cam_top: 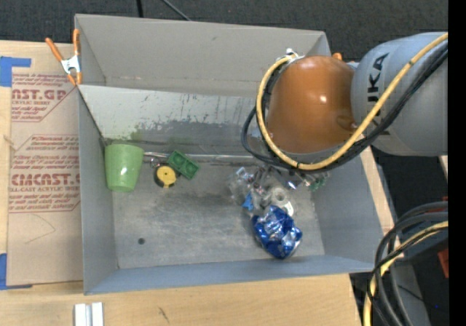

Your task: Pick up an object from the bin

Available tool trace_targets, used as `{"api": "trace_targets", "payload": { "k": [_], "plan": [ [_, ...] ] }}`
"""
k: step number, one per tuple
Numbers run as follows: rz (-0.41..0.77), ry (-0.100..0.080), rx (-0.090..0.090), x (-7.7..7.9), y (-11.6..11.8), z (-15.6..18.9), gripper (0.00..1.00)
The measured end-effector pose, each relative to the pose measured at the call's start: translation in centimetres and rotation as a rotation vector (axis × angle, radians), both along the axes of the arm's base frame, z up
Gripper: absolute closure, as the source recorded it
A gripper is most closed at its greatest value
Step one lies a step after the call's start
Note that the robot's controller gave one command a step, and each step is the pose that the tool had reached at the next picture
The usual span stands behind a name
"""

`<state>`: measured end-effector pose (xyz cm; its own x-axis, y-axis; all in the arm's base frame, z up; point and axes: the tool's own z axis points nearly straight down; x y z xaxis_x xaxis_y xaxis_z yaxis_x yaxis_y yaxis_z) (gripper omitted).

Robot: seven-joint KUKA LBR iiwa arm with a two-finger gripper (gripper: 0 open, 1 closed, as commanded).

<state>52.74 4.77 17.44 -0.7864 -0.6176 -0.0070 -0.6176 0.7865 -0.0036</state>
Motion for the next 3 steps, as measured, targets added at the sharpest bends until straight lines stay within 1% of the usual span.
{"api": "trace_targets", "payload": {
  "k": [1, 2, 3],
  "plan": [
    [0.018, -0.004, 0.001, 0.6, 2.0, 9.3, 1.00],
    [0.230, 0.014, 0.000, -0.4, 3.0, -7.4, 1.00],
    [0.227, -0.003, 0.002, -0.5, 8.3, 3.3, 1.00]
  ]
}}
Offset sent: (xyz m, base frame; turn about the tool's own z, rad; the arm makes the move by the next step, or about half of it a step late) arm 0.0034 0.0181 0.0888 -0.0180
